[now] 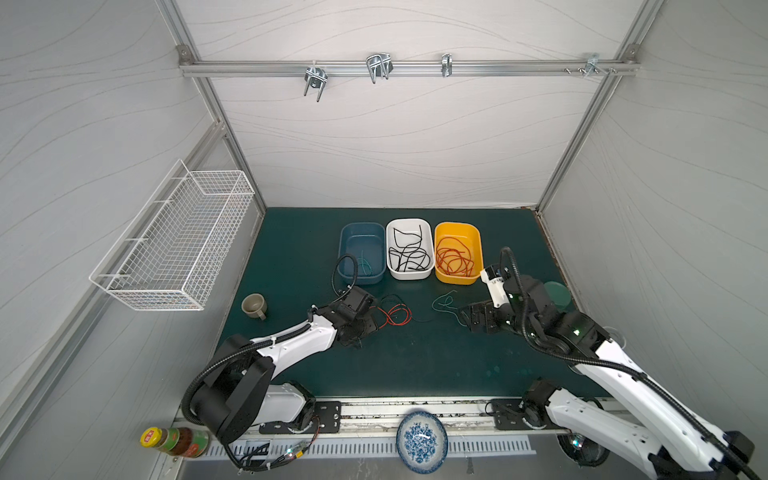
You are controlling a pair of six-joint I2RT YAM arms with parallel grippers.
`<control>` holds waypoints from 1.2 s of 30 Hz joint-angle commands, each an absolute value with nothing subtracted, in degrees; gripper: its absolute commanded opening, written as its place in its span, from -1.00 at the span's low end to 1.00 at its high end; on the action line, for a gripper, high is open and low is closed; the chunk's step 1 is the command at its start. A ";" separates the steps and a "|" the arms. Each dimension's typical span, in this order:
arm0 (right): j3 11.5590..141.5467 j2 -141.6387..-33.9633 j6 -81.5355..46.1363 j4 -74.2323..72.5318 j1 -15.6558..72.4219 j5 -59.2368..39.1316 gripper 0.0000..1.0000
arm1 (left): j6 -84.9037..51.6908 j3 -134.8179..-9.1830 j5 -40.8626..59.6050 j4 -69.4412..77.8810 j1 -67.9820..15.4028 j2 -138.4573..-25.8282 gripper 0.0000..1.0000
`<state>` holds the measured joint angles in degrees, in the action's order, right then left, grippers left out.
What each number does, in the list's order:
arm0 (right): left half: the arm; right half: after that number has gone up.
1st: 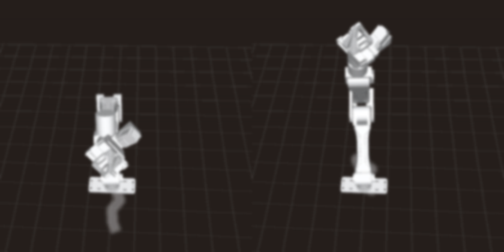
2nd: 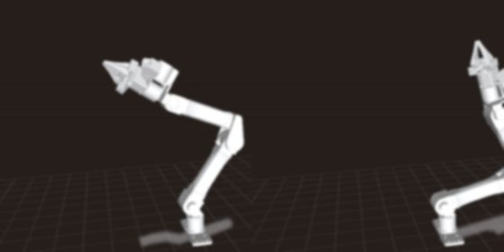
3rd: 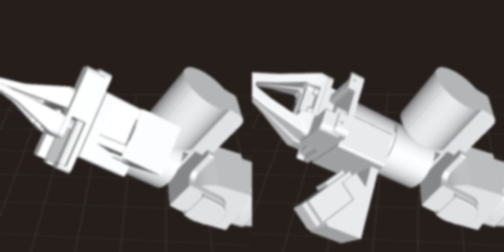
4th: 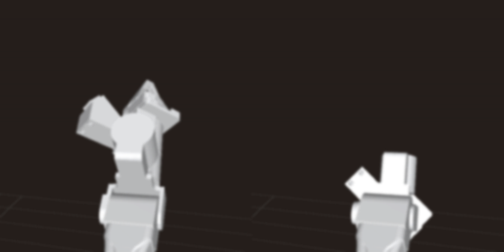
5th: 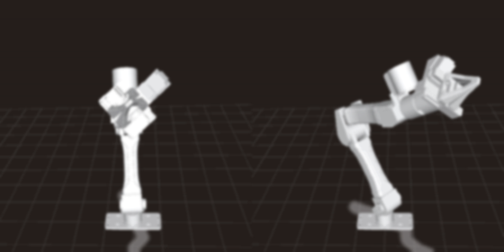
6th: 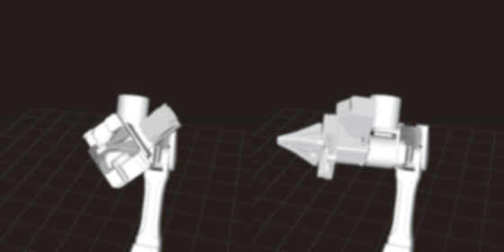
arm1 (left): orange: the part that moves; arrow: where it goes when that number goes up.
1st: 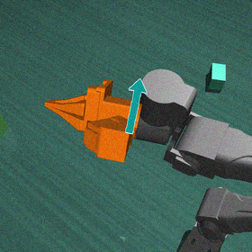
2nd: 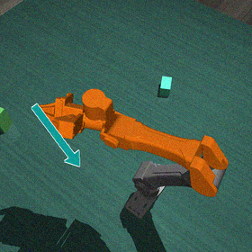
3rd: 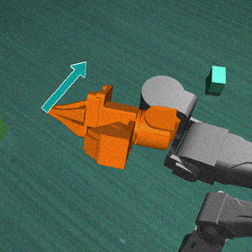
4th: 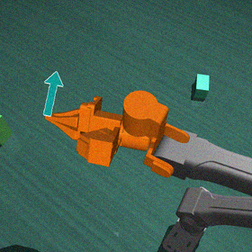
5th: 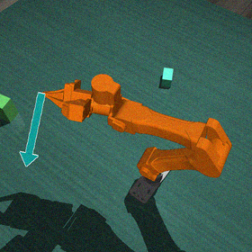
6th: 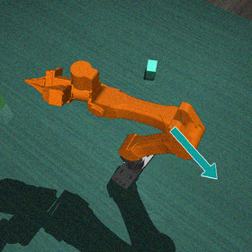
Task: Untangle the cables
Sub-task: 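Grasp the red cable end with the left gripper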
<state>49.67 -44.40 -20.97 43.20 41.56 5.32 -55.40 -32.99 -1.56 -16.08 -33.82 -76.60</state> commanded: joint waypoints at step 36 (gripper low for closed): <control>48.56 -38.73 -20.00 44.03 42.35 -2.69 0.98 | -44.15 -59.60 -0.70 -42.49 -34.05 -62.35 -1.00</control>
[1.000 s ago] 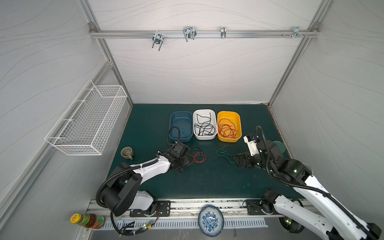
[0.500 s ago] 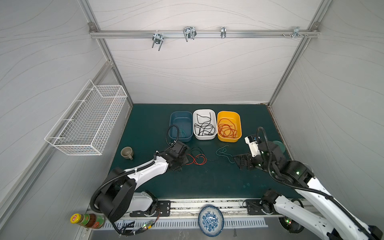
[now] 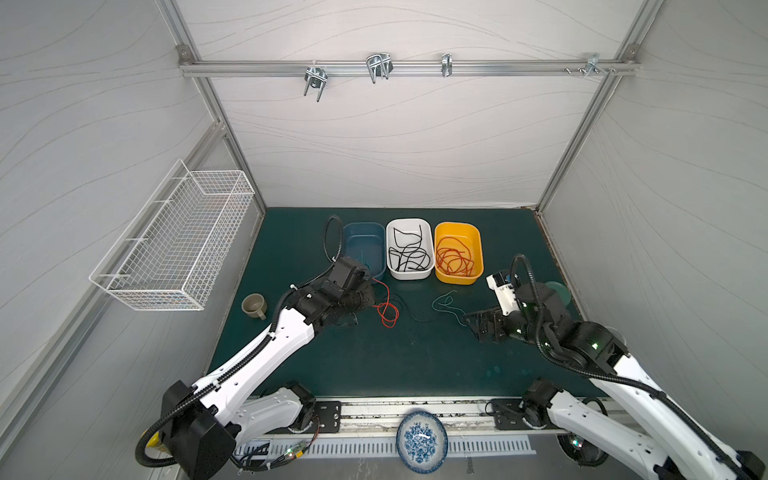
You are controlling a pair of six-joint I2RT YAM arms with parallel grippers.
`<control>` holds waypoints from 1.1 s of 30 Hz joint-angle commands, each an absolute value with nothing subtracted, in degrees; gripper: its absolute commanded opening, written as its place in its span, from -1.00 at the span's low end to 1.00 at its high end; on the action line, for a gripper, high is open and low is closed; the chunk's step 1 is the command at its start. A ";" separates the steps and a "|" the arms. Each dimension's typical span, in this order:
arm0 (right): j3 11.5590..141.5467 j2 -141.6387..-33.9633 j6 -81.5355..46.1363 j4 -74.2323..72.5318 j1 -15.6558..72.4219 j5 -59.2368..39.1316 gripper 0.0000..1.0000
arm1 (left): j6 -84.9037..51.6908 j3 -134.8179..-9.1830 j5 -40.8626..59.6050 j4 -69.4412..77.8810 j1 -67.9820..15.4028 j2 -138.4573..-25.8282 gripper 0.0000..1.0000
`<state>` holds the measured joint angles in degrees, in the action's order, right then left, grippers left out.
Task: Untangle the cables
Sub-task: 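Grasp the red cable end with the left gripper, then lift the red cable with the left gripper and carry it over the yellow bin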
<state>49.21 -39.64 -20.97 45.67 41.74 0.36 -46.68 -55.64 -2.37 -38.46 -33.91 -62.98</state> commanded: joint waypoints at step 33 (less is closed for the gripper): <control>51.16 -29.04 -17.11 46.88 45.00 11.38 0.98 | -33.48 -104.85 8.81 -41.38 -37.94 -97.80 -1.00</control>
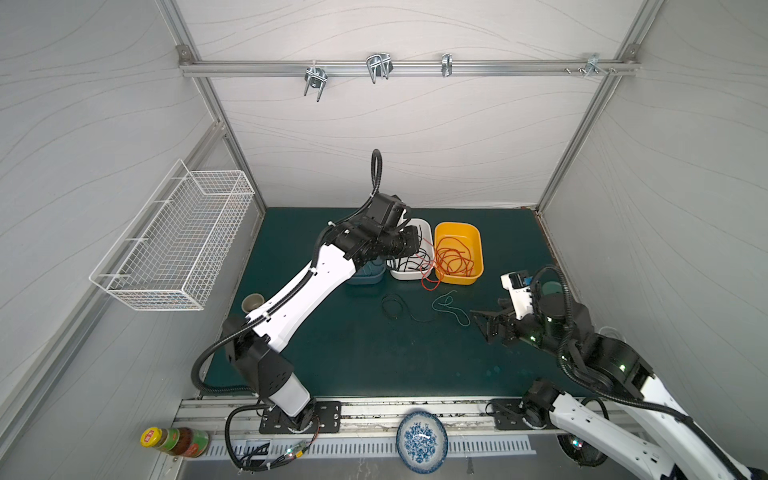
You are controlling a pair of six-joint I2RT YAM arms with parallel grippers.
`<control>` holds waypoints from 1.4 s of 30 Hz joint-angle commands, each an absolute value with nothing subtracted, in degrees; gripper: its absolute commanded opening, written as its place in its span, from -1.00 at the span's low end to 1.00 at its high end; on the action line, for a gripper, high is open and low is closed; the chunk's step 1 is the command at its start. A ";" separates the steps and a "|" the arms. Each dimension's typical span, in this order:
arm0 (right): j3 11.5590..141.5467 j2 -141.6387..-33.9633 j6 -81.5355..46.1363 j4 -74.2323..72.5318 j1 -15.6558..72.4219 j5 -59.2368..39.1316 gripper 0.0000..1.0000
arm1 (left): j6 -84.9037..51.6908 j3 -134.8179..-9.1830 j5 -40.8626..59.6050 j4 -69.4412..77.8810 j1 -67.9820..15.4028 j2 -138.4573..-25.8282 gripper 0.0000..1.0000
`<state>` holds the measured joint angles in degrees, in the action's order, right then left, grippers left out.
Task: Untangle the cables
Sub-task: 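Lift the red cable with the left gripper and carry it over the yellow bin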
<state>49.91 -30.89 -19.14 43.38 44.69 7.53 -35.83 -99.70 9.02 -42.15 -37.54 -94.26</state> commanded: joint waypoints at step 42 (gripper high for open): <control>47.36 -21.79 -14.42 44.66 43.64 11.93 0.98 | -21.23 -136.04 -3.72 -33.22 -42.07 -134.77 -1.00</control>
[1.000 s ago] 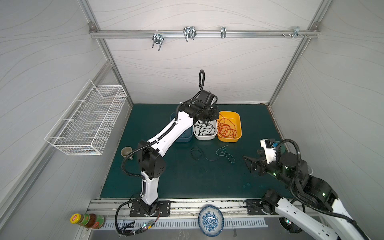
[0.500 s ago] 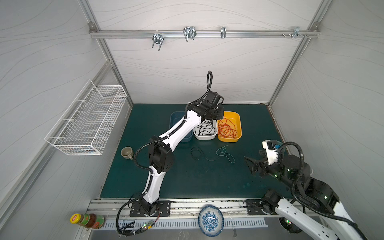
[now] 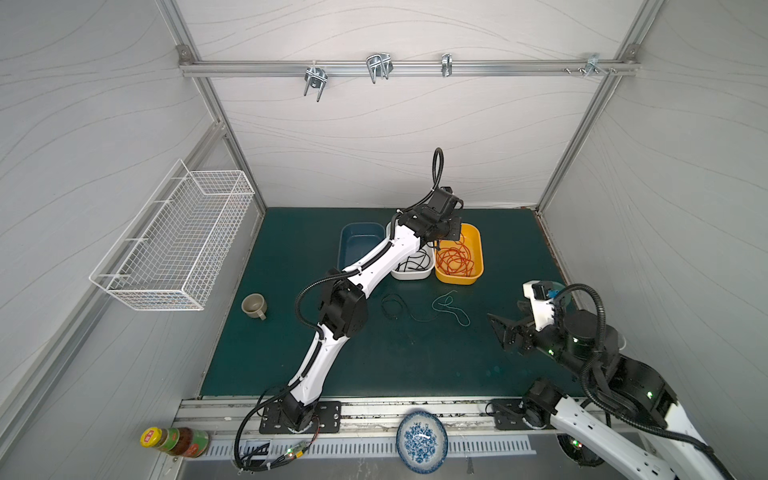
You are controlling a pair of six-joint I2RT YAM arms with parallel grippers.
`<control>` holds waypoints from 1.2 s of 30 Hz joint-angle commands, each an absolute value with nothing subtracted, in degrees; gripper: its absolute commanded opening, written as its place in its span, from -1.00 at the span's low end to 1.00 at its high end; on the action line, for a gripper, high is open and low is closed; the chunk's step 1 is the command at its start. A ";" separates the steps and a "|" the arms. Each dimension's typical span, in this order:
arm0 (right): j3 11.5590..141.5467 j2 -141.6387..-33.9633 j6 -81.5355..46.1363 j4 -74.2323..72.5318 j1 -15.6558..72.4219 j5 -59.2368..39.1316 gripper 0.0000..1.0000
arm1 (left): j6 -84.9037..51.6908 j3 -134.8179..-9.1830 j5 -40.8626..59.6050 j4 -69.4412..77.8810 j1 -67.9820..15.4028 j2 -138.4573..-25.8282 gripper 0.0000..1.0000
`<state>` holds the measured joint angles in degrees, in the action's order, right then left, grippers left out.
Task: Untangle the cables
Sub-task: 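Lift the red cable with the left gripper and carry it over the yellow bin, then lower the red cable into the yellow bin and open the left gripper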
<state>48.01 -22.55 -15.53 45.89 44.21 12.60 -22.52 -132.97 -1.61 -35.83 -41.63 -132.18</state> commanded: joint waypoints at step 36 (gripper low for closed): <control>47.03 -22.31 -13.97 44.16 41.83 9.95 0.98 | -15.00 -140.10 -3.51 -40.50 -45.92 -140.59 -0.08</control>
<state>47.48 -22.55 -14.94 45.47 42.02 10.00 -16.29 -137.10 -4.03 -40.42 -45.82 -144.14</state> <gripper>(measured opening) 0.989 0.456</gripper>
